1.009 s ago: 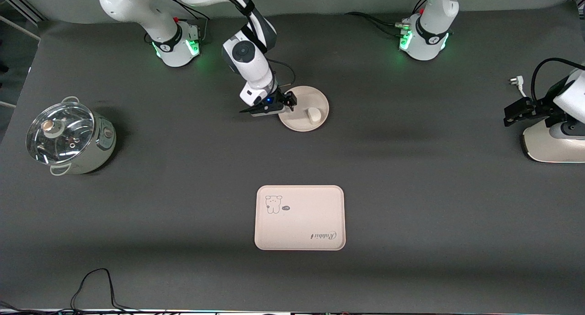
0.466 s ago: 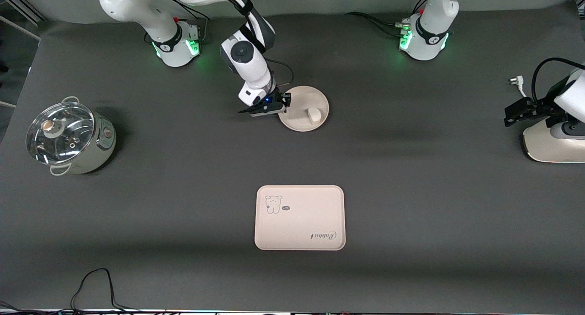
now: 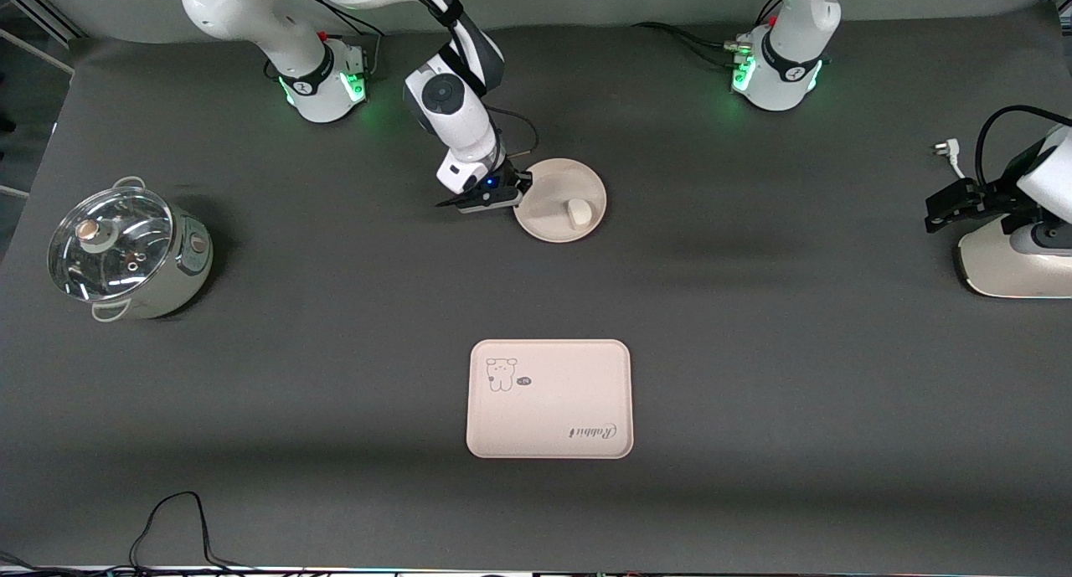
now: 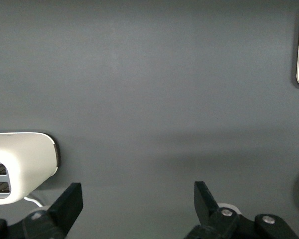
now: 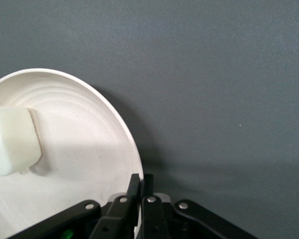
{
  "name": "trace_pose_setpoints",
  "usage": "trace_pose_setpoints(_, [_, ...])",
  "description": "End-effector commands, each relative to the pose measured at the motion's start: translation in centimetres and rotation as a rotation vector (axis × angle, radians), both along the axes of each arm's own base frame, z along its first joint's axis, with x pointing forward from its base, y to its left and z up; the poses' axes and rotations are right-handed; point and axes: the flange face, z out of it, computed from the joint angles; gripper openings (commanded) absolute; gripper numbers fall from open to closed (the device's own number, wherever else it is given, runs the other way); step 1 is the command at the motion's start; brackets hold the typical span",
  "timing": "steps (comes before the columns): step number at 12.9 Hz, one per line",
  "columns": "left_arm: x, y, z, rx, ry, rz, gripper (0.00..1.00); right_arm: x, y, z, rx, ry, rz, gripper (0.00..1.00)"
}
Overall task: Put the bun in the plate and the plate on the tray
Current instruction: 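Carry the plate with the right gripper onto the white tray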
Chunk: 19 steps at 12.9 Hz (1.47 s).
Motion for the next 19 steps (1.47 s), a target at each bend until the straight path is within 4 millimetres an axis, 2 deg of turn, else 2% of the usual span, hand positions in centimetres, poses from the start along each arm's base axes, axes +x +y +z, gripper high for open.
trace_pose_setpoints(1, [0.4,-0.2,0.4,0.000,-0.004,-0.015,1.00,1.7,-1.4,4.9,0.033,0.032,0.041,0.00])
trace_pose_setpoints(3, [0.4,-0.2,0.3,-0.001,-0.005,-0.013,1.00,2.9,-2.9,9.8,0.064,0.065,0.053,0.00])
trace_pose_setpoints(5, [0.4,-0.2,0.4,-0.001,-0.008,-0.015,1.00,3.4,-3.9,14.0,0.101,0.067,0.047,0.00])
trace_pose_setpoints(6, [0.4,-0.2,0.4,-0.001,-0.008,-0.015,1.00,3.7,-4.2,15.3,0.117,0.059,0.041,0.00])
trace_pose_setpoints(8, [0.4,-0.2,0.4,-0.001,-0.006,-0.013,1.00,4.6,-4.6,15.8,0.125,0.050,0.025,0.00])
trace_pose_setpoints(9, [0.4,-0.2,0.4,-0.001,-0.008,-0.013,1.00,6.1,-4.6,16.0,0.131,0.036,0.013,0.00])
trace_pose_setpoints(10, [0.5,-0.2,0.4,-0.001,-0.011,-0.015,1.00,8.3,-4.5,15.7,0.134,0.019,0.019,0.00])
trace_pose_setpoints(11, [0.5,-0.3,0.5,-0.001,-0.015,-0.016,1.00,11.8,-5.1,15.8,0.141,-0.003,-0.003,0.00])
trace_pose_setpoints(13, [1.1,-0.3,0.6,-0.001,-0.021,-0.017,1.00,18.2,-4.9,15.8,0.155,-0.046,-0.043,0.00])
trace_pose_setpoints(15, [1.5,-0.4,0.7,0.000,-0.024,-0.018,1.00,24.3,-3.2,16.0,0.173,-0.058,-0.062,0.00])
trace_pose_setpoints(17, [1.6,-1.2,0.5,-0.001,-0.020,-0.032,1.00,30.3,-2.4,16.3,0.188,-0.055,-0.071,0.00])
trace_pose_setpoints(19, [1.5,-1.8,0.6,-0.001,-0.020,-0.039,1.00,34.4,-2.3,15.5,0.183,-0.042,-0.071,0.00])
